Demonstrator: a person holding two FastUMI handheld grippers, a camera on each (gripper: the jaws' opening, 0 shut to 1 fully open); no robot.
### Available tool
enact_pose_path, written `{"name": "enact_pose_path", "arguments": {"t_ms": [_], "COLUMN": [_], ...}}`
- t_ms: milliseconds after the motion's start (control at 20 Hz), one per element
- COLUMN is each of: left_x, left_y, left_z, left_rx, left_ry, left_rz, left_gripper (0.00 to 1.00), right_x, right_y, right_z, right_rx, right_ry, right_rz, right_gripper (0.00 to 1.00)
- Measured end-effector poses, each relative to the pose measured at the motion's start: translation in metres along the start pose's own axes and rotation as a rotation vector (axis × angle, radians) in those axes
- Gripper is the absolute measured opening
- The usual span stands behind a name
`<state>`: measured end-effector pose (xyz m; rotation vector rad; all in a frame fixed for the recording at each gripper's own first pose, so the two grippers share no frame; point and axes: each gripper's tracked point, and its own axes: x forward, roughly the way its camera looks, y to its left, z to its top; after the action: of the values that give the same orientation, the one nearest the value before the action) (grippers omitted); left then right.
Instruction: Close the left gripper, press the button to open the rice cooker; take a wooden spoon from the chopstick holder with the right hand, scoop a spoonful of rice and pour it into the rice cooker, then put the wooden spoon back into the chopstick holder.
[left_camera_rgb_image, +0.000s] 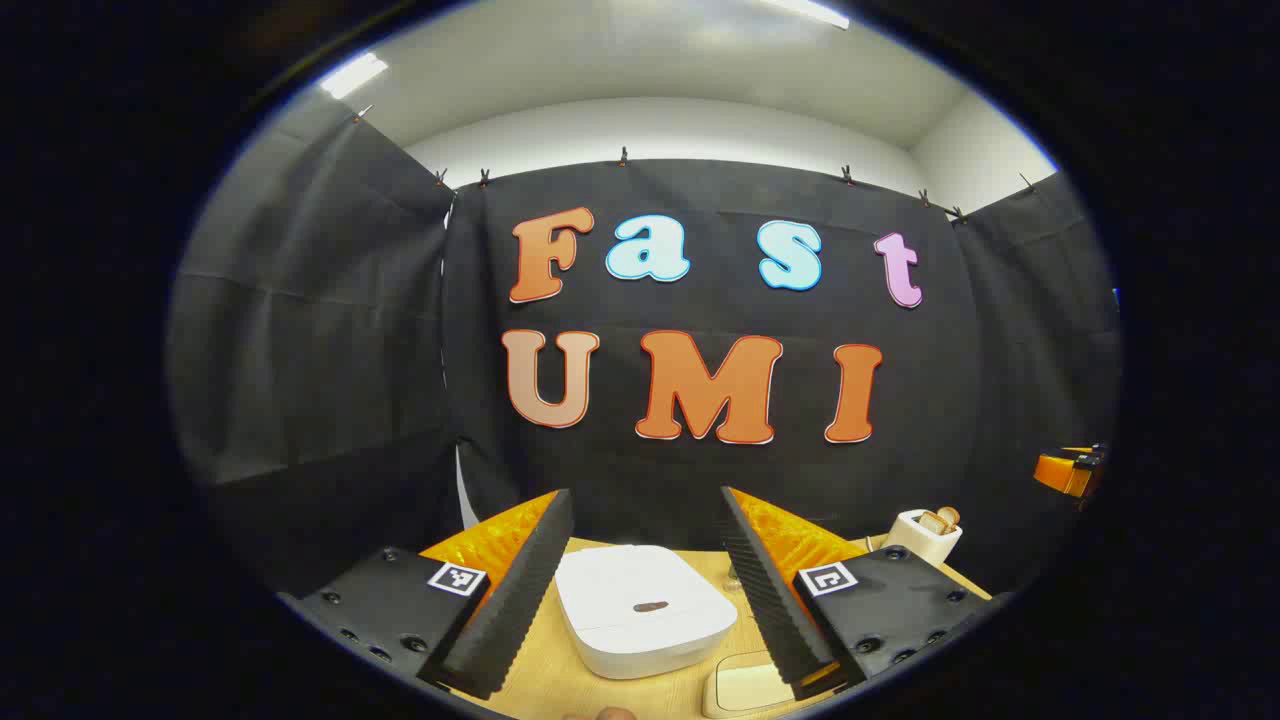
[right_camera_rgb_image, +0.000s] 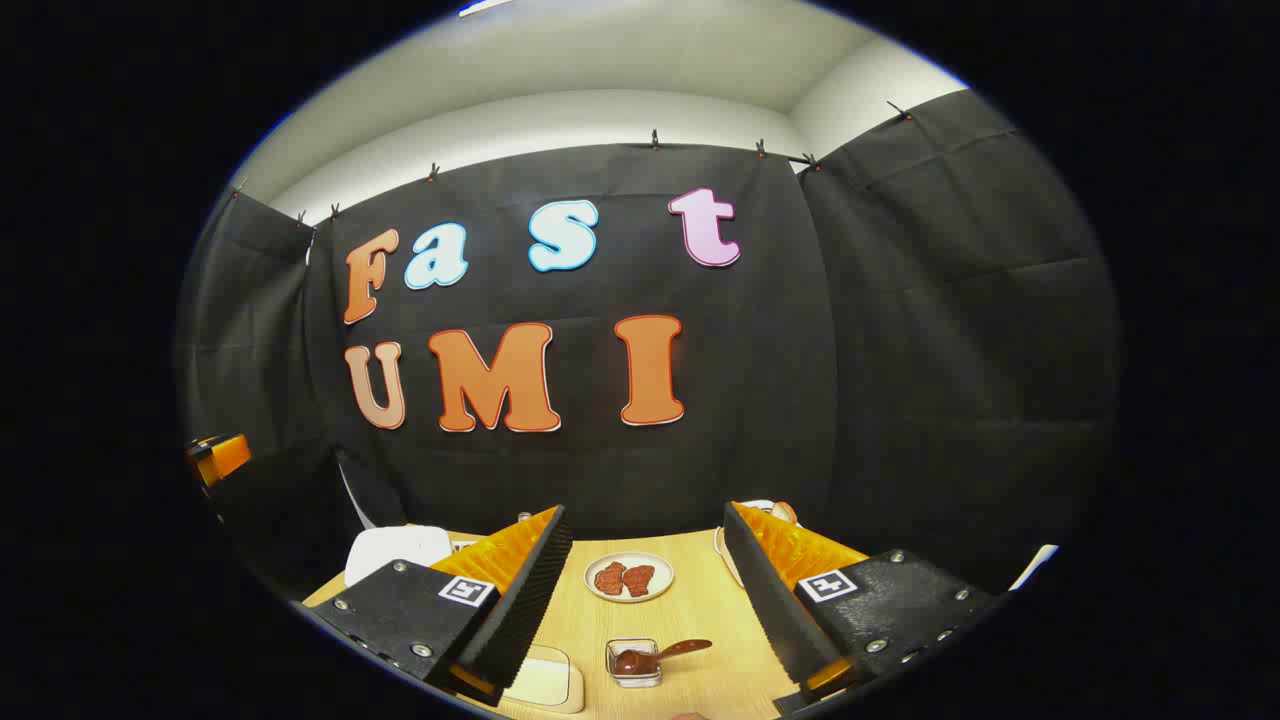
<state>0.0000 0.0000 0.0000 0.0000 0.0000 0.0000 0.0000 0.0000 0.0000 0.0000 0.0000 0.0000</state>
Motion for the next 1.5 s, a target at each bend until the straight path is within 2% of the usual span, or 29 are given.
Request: {"name": "enact_pose_path", "arguments": {"t_ms": [200, 550, 1050, 1250, 1300, 1350, 1450, 1500], "left_x": [0.007, 0.017, 0.024, 0.024, 0.025, 0.025, 0.031, 0.029], "left_y": [0.003, 0.021, 0.021, 0.037, 0.035, 0.03, 0.028, 0.018], "left_z": [-0.01, 0.0, -0.008, -0.004, -0.006, -0.016, -0.027, -0.032], "left_rx": [-0.031, -0.021, -0.025, 0.008, 0.011, 0.011, 0.016, 0.005], "left_ry": [0.033, 0.014, 0.034, 0.015, 0.021, 0.052, 0.09, 0.095], "left_rz": [0.0, 0.021, -0.008, 0.05, 0.043, 0.032, 0.015, -0.031], "left_gripper": [0.98, 0.96, 0.96, 0.18, 0.19, 0.07, 0.07, 0.05], "right_x": [0.007, 0.01, 0.002, 0.0, -0.001, 0.0, -0.001, -0.002], "right_y": [0.003, 0.011, 0.008, 0.005, 0.004, 0.003, 0.001, 0.0], "right_z": [0.001, -0.002, -0.007, -0.008, -0.008, -0.009, -0.011, -0.013], "right_rx": [-0.02, -0.047, -0.058, -0.061, -0.061, -0.059, -0.056, -0.053], "right_ry": [-0.004, -0.01, 0.001, 0.004, 0.005, 0.006, 0.011, 0.013], "right_rz": [-0.019, -0.037, -0.072, -0.08, -0.082, -0.085, -0.089, -0.09], "right_gripper": [0.95, 0.95, 0.95, 0.95, 0.95, 0.95, 0.95, 0.95]}}
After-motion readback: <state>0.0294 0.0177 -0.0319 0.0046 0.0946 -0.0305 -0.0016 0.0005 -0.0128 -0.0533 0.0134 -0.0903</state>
